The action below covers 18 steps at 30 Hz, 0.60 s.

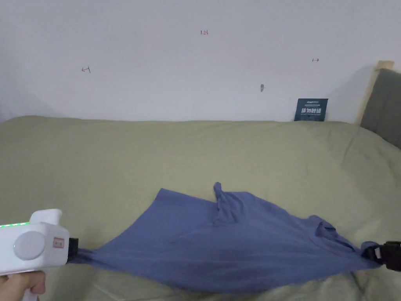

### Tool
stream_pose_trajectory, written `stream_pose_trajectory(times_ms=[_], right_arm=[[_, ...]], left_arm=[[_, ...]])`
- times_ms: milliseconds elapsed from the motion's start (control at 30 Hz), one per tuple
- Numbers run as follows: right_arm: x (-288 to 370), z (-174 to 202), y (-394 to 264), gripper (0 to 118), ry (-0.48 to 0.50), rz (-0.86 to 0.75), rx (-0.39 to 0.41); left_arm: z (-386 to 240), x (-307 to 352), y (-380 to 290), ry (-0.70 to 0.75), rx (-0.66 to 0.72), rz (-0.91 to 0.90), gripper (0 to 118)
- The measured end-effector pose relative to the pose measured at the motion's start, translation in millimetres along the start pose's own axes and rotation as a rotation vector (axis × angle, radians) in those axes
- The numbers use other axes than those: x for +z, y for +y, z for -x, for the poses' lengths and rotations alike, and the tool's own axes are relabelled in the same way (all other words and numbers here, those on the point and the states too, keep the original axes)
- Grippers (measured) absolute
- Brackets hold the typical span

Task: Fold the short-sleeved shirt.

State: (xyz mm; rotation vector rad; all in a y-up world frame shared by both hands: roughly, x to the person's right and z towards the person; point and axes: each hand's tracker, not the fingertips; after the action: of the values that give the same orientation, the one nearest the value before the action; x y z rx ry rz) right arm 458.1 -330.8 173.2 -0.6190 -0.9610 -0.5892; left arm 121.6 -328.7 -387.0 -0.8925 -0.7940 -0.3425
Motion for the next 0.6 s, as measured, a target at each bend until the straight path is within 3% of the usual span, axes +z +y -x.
stream_pose_trajectory(times_ms=[67,500,533,567,600], right_arm=[[2,-8,-18,7,0.003,0.009,-0.043],[-27,-21,-61,10,-0.059,0.115,-0.069],[-27,-20,-62,24,-0.075,0.112,-0.075],[-26,-18,-63,49,-0.096,0.099,-0.072],[-24,-21,-65,89,-0.084,0.094,-0.073]], left_arm=[[3,2,-15,0.003,0.002,0.013,2],[7,-17,-46,0.026,-0.007,0.073,2],[7,-17,-47,0.024,-0.004,0.074,2],[7,-18,-48,0.023,-0.002,0.076,2],[7,-17,-48,0.02,-0.001,0.073,2]])
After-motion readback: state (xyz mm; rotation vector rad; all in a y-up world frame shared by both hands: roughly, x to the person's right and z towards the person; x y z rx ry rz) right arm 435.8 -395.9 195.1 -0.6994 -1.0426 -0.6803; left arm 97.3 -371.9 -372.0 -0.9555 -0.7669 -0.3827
